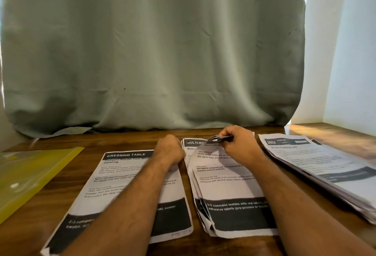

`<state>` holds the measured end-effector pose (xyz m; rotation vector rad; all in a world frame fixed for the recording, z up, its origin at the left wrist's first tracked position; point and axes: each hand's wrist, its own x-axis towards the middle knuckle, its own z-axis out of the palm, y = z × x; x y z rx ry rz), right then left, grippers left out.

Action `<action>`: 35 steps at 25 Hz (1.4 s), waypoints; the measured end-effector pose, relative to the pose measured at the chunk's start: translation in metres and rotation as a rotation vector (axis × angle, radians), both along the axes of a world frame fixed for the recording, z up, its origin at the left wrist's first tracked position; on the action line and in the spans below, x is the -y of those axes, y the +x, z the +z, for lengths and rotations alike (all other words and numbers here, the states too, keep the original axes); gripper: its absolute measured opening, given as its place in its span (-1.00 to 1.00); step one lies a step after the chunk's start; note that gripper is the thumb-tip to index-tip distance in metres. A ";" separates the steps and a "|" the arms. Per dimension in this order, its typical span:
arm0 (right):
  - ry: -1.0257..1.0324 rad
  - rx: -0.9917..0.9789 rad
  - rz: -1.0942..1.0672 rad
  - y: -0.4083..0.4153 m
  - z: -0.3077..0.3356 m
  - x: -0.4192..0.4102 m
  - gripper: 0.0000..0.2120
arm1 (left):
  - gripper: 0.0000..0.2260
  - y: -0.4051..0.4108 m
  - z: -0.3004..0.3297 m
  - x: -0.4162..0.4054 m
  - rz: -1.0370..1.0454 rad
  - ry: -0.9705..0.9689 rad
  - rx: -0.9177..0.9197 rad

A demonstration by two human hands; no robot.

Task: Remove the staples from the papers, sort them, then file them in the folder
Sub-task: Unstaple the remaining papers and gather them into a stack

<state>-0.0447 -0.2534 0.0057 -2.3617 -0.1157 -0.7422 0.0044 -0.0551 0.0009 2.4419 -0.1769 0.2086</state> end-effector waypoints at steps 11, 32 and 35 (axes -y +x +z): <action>-0.095 0.022 0.041 0.017 -0.001 -0.008 -0.81 | -0.75 -0.003 -0.009 0.016 -0.053 -0.589 -0.099; -0.175 0.089 0.147 -0.008 0.002 -0.012 -0.75 | -0.97 -0.003 -0.008 0.005 0.099 -1.158 -0.043; -0.118 0.111 0.121 -0.010 0.007 -0.015 -0.50 | -0.93 -0.004 -0.006 0.006 0.037 -1.179 -0.054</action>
